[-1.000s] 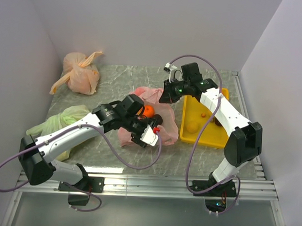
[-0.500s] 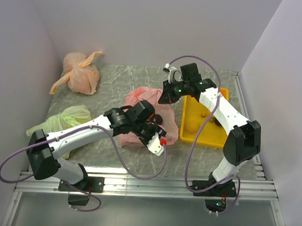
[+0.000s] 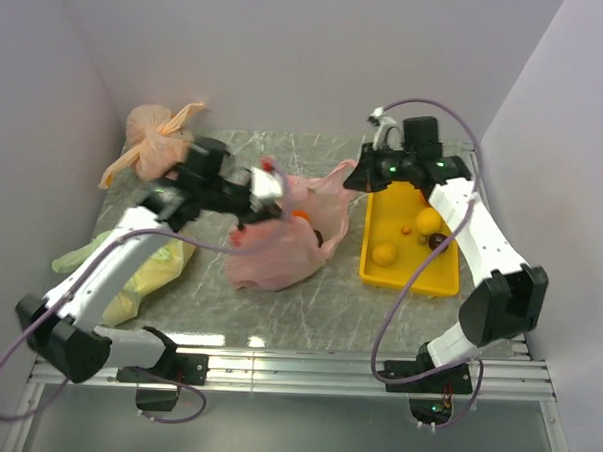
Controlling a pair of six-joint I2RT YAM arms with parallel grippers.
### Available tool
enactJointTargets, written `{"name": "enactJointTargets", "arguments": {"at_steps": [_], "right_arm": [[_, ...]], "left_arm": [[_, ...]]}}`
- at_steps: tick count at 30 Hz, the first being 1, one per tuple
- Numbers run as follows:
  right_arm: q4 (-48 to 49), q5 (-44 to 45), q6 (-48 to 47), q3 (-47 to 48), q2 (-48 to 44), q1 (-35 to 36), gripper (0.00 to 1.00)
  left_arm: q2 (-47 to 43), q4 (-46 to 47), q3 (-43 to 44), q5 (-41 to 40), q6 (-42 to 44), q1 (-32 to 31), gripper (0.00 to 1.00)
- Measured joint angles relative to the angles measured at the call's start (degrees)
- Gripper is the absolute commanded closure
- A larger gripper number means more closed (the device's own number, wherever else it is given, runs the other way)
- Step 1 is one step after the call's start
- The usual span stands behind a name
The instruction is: Place the fake fruits into the plastic bag and tie a complex knot
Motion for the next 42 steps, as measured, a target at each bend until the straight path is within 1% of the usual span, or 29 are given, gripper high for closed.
{"name": "enactJointTargets", "arguments": {"at_steps": [1,4,9,13,19,23,26,28,31,34,36,38,42], "right_arm": [[0.0,0.15,0.83,0.0,-1.46,-1.14,1.0],[0.0,0.57,3.17,0.0,-6.64,-3.34,1.0],[-0.28,0.87,6.01,0.0,-14.99,-3.3,1.0],[-0.57,3.52,7.52,-0.68,-19.41,-3.19,1.0],[-2.43,7.54,9.14,-1.33,-19.56,-3.39,1.0],[-4.74,9.16,11.19,0.39,-19.47,-3.45,1.0],[-5.16,9.16,13.2,2.51,-20.85,-3.41,1.0],[-5.05,9.53,14.38,3.02,-22.93,-2.84,1.0],[-4.48,11.13,15.47,3.17,-25.92,-0.59,1.0],[-1.66,13.03,16.13,1.03,-28.63,1.88,1.0],[0.92,14.05,16.59,-3.15,-29.66,2.32,1.0],[2.19,15.19,16.92,-5.92,-28.92,2.34,1.0],[3.5,16.83,17.33,-4.98,-20.13,2.34,1.0]], "left_arm": [[-2.14,0.35,0.85,2.36,-4.04,5.55,1.0],[-7.37,1.31,1.68,7.93,-13.6,18.69,1.0],[-13.4,2.23,1.27,17.29,-26.69,35.63,1.0],[-15.58,2.6,0.13,22.71,-33.79,45.22,1.0],[-16.41,5.38,-3.21,28.15,-44.85,54.84,1.0],[-15.15,7.48,-2.01,31.74,-49.42,59.17,1.0],[-13.7,9.05,1.31,34.01,-50.88,59.71,1.0],[-13.77,12.68,1.75,36.41,-53.59,59.76,1.0],[-14.4,17.86,0.13,38.6,-56.85,59.76,1.0],[-15.3,22.18,-4.11,38.86,-59.69,59.63,1.0],[-15.06,22.16,-6.58,36.59,-59.39,59.14,0.95],[-13.22,20.06,-6.99,33.03,-56.52,57.81,0.96],[-6.88,13.86,-4.96,25.22,-47.89,56.26,0.93]]}}
